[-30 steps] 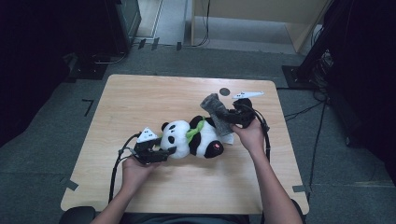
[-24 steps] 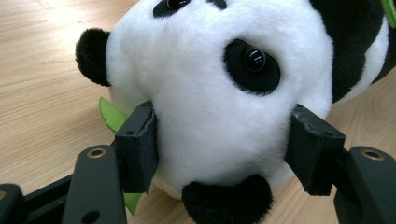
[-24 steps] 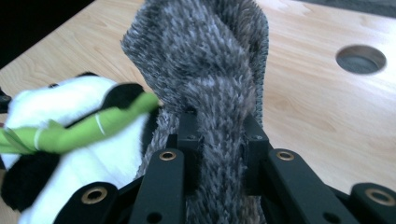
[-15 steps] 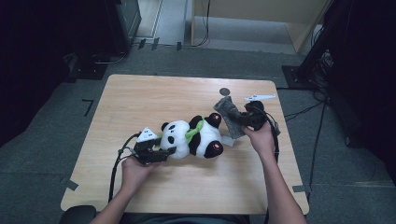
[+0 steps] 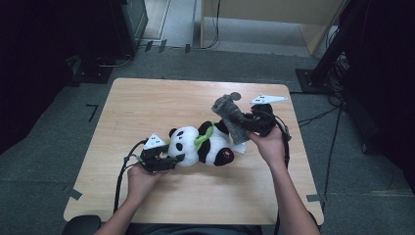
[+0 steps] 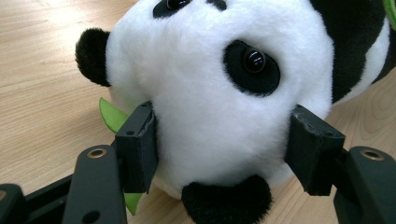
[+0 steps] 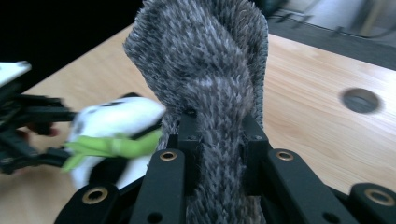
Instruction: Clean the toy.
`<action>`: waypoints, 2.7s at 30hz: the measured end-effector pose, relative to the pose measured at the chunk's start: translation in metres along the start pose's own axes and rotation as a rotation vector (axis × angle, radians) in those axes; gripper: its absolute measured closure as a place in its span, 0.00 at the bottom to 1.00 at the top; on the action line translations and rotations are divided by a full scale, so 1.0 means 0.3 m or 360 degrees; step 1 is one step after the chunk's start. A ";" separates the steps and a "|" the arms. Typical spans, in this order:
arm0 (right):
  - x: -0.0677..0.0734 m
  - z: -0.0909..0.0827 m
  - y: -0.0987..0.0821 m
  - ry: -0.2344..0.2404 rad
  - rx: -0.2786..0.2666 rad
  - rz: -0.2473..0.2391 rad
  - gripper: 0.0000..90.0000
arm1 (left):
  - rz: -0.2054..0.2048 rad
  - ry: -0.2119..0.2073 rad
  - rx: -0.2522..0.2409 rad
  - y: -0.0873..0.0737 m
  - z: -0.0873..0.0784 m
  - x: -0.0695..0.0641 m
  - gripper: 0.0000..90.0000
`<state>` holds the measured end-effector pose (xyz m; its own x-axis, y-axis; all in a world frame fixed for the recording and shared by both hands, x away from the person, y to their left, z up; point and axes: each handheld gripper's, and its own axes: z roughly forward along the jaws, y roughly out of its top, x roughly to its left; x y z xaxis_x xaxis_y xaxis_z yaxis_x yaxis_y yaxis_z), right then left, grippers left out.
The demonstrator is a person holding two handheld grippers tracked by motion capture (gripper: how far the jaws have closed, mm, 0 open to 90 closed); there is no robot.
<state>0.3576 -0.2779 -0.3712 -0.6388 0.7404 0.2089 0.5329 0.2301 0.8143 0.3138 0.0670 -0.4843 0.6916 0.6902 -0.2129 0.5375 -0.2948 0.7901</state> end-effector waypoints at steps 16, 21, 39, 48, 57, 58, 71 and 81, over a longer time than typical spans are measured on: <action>0.021 0.162 -0.110 0.0180 0.0194 -0.0017 0.85 | 0.0012 0.0014 0.0002 0.000 0.001 -0.007 0.41; 0.008 0.150 -0.146 0.0198 0.0155 -0.0023 0.85 | 0.0025 0.0016 0.0005 0.000 0.001 -0.009 0.41; -0.081 0.109 -0.226 0.0174 0.0176 0.0061 0.84 | -0.0025 -0.0020 -0.0006 0.004 0.003 0.009 0.41; -0.110 0.108 -0.264 0.0145 0.0189 0.0130 0.84 | -0.0022 -0.0020 0.0002 0.009 0.005 0.011 0.41; -0.137 0.106 -0.294 0.0072 0.0269 0.0166 0.85 | -0.0032 -0.0035 -0.0001 0.009 0.005 0.016 0.41; -0.150 0.103 -0.301 0.0032 0.0295 0.0175 0.85 | -0.0038 -0.0038 0.0000 0.010 0.005 0.018 0.41; -0.252 0.047 -0.314 -0.0124 0.0281 0.0372 0.86 | -0.0020 -0.0031 0.0012 0.010 0.005 0.015 0.41; -0.177 -0.039 -0.205 -0.0078 0.0053 0.0268 0.86 | 0.0000 -0.0013 0.0015 0.008 0.005 0.005 0.41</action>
<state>0.3524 -0.3389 -0.4261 -0.5116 0.8001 0.3133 0.6486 0.1206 0.7515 0.3170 0.0663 -0.4835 0.6952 0.6850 -0.2177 0.5421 -0.3008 0.7846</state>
